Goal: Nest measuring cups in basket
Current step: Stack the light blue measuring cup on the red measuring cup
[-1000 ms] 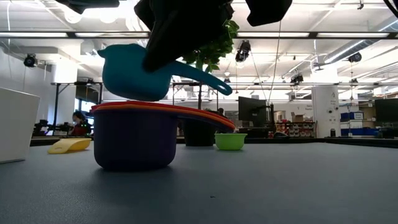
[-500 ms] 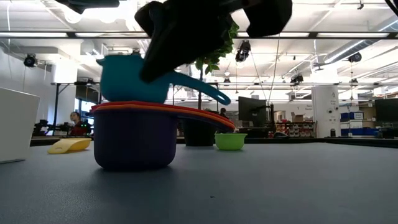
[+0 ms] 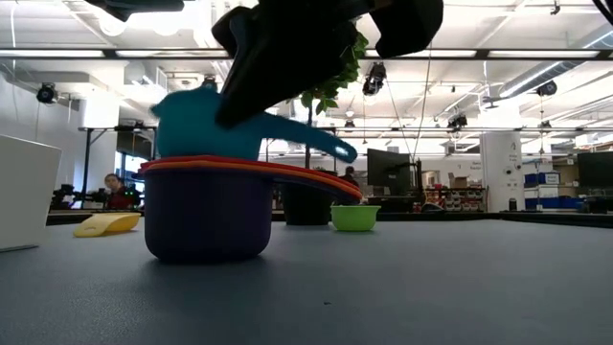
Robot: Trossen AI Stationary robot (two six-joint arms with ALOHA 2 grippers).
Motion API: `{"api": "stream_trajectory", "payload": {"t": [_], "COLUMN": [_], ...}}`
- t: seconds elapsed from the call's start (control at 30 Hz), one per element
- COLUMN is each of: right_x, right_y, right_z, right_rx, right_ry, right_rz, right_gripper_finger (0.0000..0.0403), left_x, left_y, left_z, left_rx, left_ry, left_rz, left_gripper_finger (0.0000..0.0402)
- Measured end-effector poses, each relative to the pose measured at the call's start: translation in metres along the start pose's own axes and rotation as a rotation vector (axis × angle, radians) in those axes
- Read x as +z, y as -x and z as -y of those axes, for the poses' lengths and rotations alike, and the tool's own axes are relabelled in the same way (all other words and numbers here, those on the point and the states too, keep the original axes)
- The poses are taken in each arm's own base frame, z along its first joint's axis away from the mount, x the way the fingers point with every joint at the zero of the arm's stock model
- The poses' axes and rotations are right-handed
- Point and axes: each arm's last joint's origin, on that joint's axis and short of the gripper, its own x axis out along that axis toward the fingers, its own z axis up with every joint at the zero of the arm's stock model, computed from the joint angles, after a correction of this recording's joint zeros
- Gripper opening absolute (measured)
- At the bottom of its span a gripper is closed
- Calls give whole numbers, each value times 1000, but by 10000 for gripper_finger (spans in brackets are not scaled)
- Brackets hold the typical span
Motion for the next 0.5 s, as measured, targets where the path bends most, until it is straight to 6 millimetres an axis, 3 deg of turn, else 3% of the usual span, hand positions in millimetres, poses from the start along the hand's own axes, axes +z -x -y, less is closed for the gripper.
{"api": "stream_trajectory", "payload": {"t": [0.27, 0.5], "right_x": [0, 9], "right_y": [0, 10], "right_z": [1, 4], "right_rx": [-2, -13], "right_ry": [-19, -18], "right_rz": [1, 29], "right_gripper_finger": [86, 104], "left_x": [0, 0], "left_y": [0, 0], "left_z": [0, 0], "left_rx": [0, 0], "left_ry": [0, 0], "left_rz": [0, 0], "left_gripper_finger": [0, 0]}}
